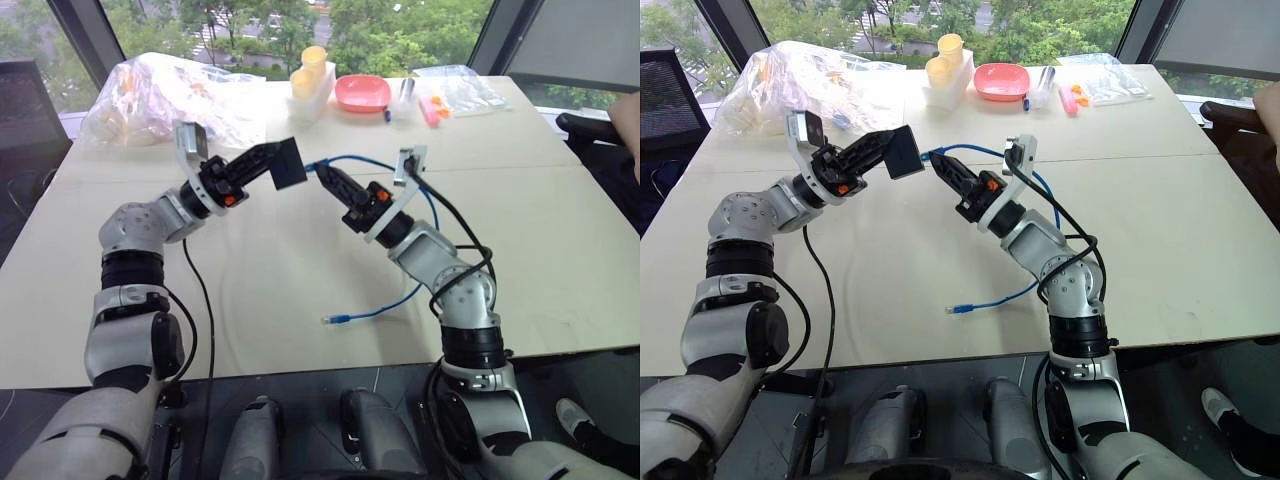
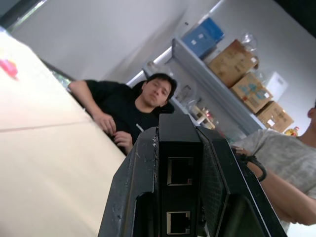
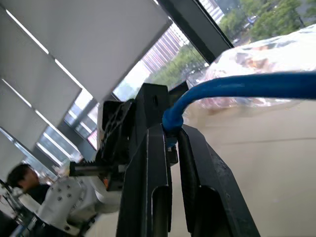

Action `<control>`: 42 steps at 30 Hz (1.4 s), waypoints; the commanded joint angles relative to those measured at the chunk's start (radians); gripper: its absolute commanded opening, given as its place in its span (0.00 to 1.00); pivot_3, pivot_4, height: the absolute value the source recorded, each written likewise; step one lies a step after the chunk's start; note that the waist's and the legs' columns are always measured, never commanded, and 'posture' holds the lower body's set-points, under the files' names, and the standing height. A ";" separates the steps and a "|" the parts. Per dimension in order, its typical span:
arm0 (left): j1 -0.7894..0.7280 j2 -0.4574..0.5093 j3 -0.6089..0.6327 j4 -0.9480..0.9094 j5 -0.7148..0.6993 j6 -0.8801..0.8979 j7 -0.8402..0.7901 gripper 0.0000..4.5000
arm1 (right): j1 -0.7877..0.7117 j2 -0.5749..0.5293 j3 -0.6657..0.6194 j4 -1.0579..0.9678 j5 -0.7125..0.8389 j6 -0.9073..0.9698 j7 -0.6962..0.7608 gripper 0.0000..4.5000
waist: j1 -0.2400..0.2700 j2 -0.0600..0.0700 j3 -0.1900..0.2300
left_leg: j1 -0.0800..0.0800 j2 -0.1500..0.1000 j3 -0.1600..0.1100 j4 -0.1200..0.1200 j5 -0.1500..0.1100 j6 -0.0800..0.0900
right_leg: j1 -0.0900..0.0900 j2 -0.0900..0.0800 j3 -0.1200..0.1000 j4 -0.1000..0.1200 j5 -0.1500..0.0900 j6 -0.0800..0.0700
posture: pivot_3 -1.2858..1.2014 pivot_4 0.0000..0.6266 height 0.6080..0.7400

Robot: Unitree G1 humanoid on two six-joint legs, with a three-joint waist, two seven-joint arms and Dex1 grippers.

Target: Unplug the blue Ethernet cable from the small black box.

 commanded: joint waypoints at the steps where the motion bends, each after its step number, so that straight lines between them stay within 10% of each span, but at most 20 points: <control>1: -0.017 0.078 0.096 -0.009 -0.027 -0.057 -0.007 0.13 | 0.045 -0.044 -0.094 -0.053 -0.019 -0.064 0.014 0.26 | -0.001 0.000 0.000 | 0.000 0.000 0.000 0.000 0.000 0.000 | 0.000 0.000 0.000 0.000 0.000 0.000 | 0.52 0.24 1.00; 6: -0.033 0.059 0.108 -0.004 -0.035 -0.046 -0.009 0.13 | 0.071 -0.018 -0.066 -0.085 0.023 -0.013 0.028 0.78 | 0.002 0.000 0.000 | 0.001 0.000 0.000 0.000 0.000 0.000 | 0.000 0.000 0.000 0.000 0.000 -0.001 | 0.52 0.24 1.00; 42: 0.061 -0.068 0.080 -0.182 -0.110 0.107 0.036 0.13 | 0.009 0.139 -0.035 -0.026 0.006 -0.029 0.046 0.73 | 0.000 0.000 0.000 | 0.000 0.000 0.000 0.000 0.000 0.000 | 0.000 0.000 0.000 0.000 0.000 0.000 | 0.52 0.24 1.00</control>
